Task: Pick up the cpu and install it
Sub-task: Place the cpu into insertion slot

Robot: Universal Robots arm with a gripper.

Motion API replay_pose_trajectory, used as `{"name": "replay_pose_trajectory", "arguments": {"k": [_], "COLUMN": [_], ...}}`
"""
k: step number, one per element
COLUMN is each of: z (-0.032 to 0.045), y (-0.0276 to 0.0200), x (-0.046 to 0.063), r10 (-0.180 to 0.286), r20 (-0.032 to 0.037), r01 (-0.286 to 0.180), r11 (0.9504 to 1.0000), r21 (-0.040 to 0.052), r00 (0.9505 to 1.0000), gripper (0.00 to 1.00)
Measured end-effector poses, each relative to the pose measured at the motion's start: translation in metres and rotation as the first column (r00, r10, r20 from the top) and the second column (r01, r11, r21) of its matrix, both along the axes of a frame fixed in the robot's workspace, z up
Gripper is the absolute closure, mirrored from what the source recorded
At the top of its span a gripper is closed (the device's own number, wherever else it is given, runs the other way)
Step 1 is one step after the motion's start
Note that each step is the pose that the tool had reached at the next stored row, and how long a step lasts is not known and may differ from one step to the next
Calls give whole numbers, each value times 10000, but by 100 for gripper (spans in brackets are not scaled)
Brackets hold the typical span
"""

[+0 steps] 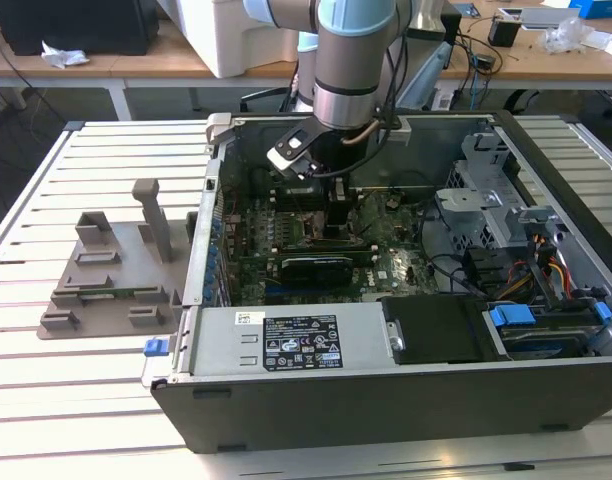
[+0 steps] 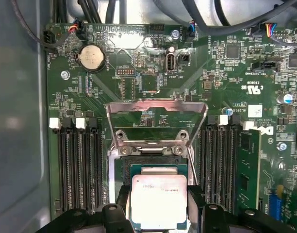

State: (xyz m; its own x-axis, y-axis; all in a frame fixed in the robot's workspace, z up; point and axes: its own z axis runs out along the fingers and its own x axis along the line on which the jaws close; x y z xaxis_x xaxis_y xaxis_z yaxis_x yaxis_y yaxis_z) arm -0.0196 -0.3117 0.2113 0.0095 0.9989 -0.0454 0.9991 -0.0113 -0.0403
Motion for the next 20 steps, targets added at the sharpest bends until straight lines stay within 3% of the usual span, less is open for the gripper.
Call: {"name": "replay_pose_trajectory", "arguments": {"k": [10,20], "z": [-113,-126], "y": [23,24], "x": [-2,-2], "r10": [17,125], "r20": [0,1], "r01": [-17,-125], "r11": [10000,9999], "r21": [-1,1], "r00": [10000,9999], "gripper": [45,44]}}
